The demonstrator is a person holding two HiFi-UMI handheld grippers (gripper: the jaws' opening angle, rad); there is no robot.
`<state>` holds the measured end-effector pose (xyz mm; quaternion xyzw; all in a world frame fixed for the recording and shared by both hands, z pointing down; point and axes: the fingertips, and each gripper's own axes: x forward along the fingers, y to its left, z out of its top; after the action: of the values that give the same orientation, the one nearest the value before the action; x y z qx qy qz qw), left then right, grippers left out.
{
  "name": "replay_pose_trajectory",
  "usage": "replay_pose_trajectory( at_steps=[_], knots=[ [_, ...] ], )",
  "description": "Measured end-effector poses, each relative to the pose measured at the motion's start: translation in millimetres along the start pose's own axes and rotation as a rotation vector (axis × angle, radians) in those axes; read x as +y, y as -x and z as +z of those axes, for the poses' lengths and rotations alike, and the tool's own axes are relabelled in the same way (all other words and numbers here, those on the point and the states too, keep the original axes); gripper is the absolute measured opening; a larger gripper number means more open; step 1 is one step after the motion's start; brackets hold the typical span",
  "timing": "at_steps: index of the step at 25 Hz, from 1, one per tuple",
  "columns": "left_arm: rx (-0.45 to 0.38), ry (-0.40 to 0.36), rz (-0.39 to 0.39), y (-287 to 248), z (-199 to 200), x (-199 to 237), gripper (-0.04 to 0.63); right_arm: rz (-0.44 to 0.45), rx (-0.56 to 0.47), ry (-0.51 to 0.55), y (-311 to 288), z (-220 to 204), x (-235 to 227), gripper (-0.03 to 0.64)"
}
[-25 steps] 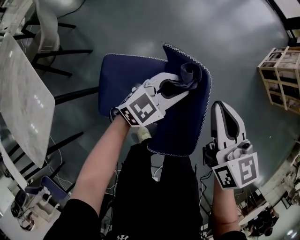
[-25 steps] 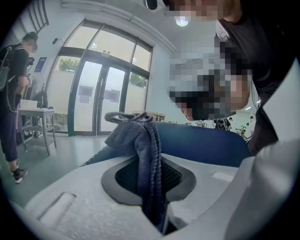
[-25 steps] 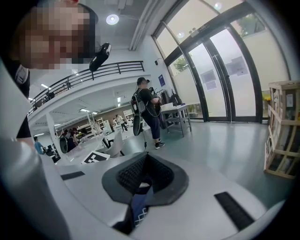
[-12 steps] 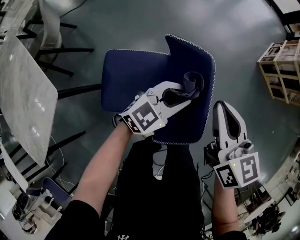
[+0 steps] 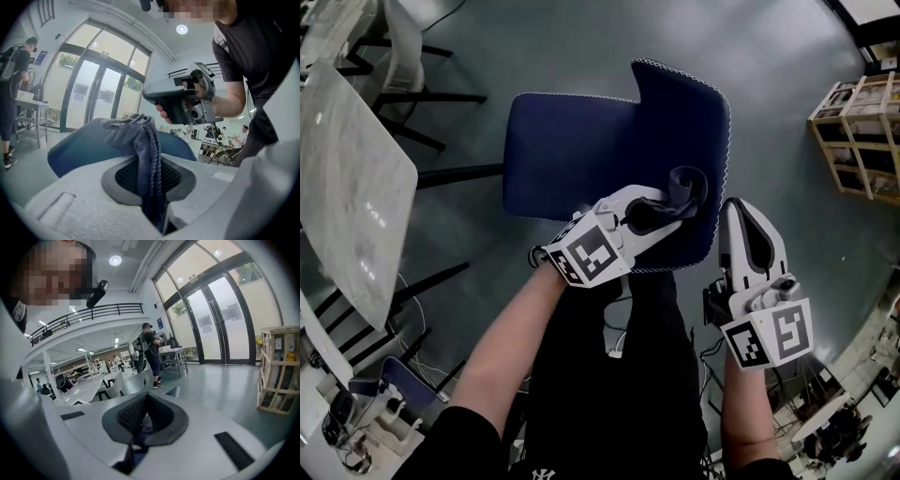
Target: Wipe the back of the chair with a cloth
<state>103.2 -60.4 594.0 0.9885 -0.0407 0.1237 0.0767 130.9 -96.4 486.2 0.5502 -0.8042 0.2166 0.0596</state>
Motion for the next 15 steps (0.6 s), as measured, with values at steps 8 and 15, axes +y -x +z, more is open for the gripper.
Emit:
replay_pose_trajectory(
  at_steps=[8, 15],
  knots=[
    [-0.022, 0.018, -0.008, 5.1, -4.0, -38.0, 0.071, -0.023, -0.029, 0.016, 14.6, -4.4, 11.8, 0.014],
    [-0.064, 0.025, 0.027, 9.7, -6.5, -56.3, 0.071, -0.073, -0.055, 0.074, 20.3, -12.0, 27.9, 0.014]
  ],
)
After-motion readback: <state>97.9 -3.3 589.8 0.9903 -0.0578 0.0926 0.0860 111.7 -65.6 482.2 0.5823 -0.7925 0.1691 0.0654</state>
